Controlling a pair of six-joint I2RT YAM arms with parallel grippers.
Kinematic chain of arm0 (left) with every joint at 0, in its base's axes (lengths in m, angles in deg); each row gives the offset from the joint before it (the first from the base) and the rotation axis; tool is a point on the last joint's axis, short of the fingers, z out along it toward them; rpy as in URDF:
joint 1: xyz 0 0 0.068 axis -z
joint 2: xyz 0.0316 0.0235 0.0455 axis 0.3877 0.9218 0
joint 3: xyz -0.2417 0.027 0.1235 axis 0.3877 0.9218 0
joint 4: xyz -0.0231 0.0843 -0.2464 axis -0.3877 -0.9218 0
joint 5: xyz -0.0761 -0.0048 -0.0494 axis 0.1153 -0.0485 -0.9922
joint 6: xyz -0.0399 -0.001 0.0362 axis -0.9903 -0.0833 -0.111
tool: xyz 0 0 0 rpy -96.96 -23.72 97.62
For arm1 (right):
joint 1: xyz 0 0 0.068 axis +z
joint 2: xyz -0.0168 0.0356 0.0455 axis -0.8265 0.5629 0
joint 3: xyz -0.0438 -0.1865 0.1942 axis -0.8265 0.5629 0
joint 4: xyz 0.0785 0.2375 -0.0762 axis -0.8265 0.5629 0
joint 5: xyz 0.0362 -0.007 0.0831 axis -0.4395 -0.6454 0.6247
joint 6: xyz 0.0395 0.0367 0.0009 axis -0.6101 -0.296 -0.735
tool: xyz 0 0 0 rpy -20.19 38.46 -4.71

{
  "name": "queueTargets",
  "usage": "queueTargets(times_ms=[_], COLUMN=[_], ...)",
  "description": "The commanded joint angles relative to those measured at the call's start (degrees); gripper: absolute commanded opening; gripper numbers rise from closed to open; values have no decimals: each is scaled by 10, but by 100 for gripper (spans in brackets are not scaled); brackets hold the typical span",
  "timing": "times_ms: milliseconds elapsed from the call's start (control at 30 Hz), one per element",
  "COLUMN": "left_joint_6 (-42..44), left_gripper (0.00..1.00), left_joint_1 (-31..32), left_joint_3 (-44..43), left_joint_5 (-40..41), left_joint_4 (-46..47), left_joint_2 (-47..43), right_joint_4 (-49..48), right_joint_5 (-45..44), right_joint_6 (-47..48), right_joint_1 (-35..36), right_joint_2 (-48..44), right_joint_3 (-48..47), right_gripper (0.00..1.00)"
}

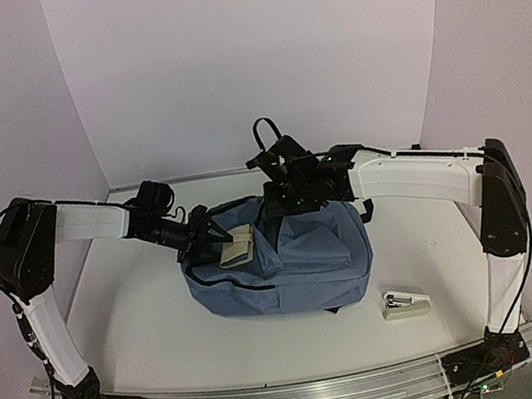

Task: Pack the student bag
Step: Pick up the personal item from the student bag.

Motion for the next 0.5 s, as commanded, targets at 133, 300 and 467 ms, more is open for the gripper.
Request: queueTargets(times_ms=[133,300,467], left_joint_6=[3,-41,-73], left_gripper=[63,61,59], left_joint_1=[1,16,31], left_joint_3=[7,34,30], left_joint_5=[66,39,24], left_joint_4=[2,116,192], left_joint_2=[31,19,5], right_joint_4=[-22,-24,-25], right_joint_5=[2,6,10], right_joint_6=[3,3,5], right_joint_1=[1,1,1], right_joint_2=[-41,-39,-36], right_joint_3=[-15,-15,-19], right_gripper=[0,0,0])
